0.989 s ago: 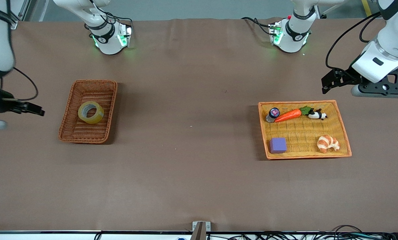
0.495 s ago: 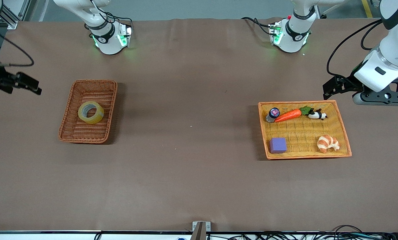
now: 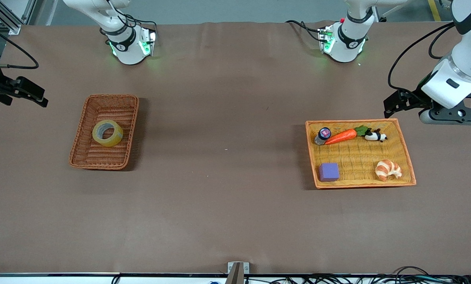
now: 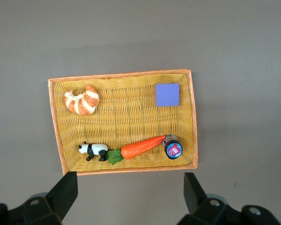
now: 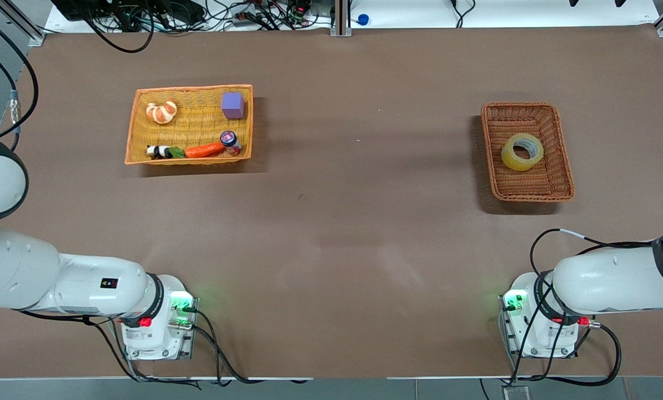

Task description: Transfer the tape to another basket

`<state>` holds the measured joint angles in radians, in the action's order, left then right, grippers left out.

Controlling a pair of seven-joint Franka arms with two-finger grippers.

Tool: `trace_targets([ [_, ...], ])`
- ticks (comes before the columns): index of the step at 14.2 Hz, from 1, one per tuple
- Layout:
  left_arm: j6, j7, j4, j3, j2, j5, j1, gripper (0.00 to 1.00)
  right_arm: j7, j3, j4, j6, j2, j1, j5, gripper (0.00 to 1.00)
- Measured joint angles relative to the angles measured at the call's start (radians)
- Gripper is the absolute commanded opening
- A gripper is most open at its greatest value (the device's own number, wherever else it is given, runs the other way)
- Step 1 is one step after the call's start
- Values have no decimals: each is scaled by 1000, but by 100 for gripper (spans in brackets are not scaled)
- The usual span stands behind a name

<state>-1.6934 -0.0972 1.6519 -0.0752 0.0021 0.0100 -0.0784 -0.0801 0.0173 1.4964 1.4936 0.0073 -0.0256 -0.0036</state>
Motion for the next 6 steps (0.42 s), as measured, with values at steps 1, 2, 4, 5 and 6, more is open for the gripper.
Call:
trace_targets([
  [1, 0, 0, 0, 0, 0, 0, 0, 100, 0, 1, 0, 0, 0, 0, -1, 100],
  [2, 0, 0, 0, 0, 0, 0, 0, 100, 0, 1, 0, 1, 0, 0, -1, 100],
  [4, 0, 0, 0, 0, 0, 0, 0, 100, 2, 2, 0, 5, 1, 0, -2, 100],
  [5, 0, 0, 0, 0, 0, 0, 0, 100, 9, 2, 0, 6, 1, -1, -6, 100],
  [6, 0, 0, 0, 0, 0, 0, 0, 100, 18, 1, 0, 7, 2, -1, -17, 100],
])
